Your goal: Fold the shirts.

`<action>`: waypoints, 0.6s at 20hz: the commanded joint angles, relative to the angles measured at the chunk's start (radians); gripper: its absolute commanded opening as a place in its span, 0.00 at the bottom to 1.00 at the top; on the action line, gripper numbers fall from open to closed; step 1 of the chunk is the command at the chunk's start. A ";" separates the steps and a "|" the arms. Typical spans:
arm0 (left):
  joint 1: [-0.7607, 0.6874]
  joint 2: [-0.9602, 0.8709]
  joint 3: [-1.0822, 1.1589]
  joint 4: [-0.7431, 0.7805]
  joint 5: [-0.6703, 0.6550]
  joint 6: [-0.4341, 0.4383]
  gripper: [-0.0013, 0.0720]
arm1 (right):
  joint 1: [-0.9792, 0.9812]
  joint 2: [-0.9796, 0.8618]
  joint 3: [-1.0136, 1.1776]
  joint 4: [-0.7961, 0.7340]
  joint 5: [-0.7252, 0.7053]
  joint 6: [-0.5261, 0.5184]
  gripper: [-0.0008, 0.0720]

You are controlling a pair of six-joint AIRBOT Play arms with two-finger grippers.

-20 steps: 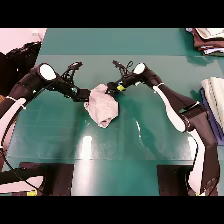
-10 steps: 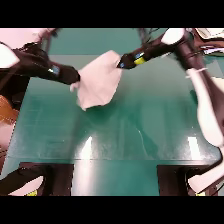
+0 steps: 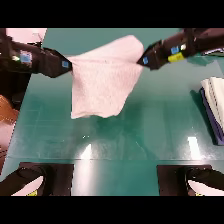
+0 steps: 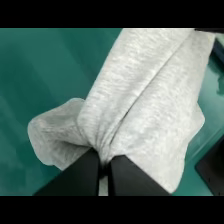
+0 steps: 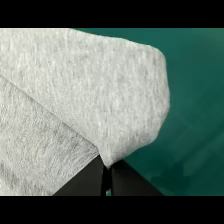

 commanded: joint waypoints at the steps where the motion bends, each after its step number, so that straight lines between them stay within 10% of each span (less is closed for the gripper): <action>1: -0.050 -0.080 -0.096 0.032 -0.045 0.000 0.05 | 0.041 0.066 -0.243 -0.045 -0.021 0.049 0.03; 12: -0.305 -0.334 -0.567 0.018 0.331 0.018 0.05 | 0.002 0.074 -0.714 -0.036 -0.234 0.079 0.03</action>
